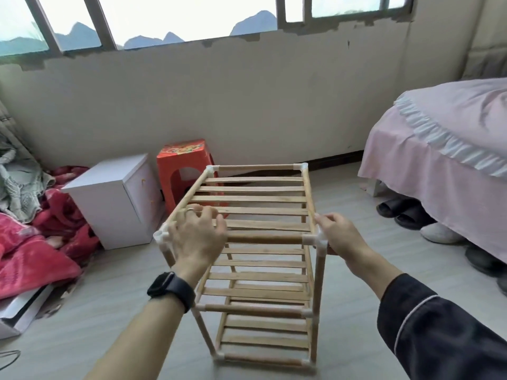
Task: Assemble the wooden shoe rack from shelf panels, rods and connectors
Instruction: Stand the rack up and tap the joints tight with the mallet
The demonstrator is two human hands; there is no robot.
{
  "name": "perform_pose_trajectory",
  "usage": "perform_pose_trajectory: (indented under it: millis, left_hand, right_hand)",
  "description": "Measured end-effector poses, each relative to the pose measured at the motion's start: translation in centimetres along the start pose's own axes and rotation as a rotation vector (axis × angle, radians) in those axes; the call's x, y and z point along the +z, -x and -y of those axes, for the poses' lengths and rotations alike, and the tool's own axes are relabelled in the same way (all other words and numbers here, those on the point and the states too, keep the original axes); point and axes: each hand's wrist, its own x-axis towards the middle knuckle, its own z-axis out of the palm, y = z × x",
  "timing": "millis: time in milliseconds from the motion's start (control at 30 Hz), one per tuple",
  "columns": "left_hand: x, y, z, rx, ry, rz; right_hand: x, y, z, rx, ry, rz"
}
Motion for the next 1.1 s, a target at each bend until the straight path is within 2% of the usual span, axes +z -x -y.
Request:
perform_pose_trajectory:
  millis: [67,167,300,433,533,600,800,1100]
  left_hand:
    - [0.9,2.5,-3.5,0.18,0.073,0.013]
    - [1.8,5.5,-8.3,0.331,0.156,0.061]
    - [2.3,6.6,-11.8,0.435,0.197,0.116]
    - [2.8,6.1,-10.8,0.516,0.2,0.041]
    - [2.9,5.6,-9.1,0.549,0.206,-0.03]
    - [2.8,5.0,-8.0,0.552,0.19,-0.002]
    - [1.9,4.0,-5.3,0.545,0.171,0.134]
    - [1.9,4.3,-4.5,0.551,0.203,0.049]
  right_hand:
    - [0.4,0.0,0.2,0.025,-0.066,0.01]
    - [0.8,0.2,0.2,0.103,-0.166,0.02]
    - [0.5,0.4,0.2,0.211,-0.102,0.032]
    - [-0.3,0.5,0.1,0.312,-0.105,0.191]
    - [0.2,0.6,0.3,0.34,-0.184,0.286]
    - [1.2,0.7,0.5,0.354,-0.224,0.31]
    - [4.5,1.0,1.3,0.363,-0.432,0.249]
    - [5.6,1.0,1.3,0.28,-0.526,0.183]
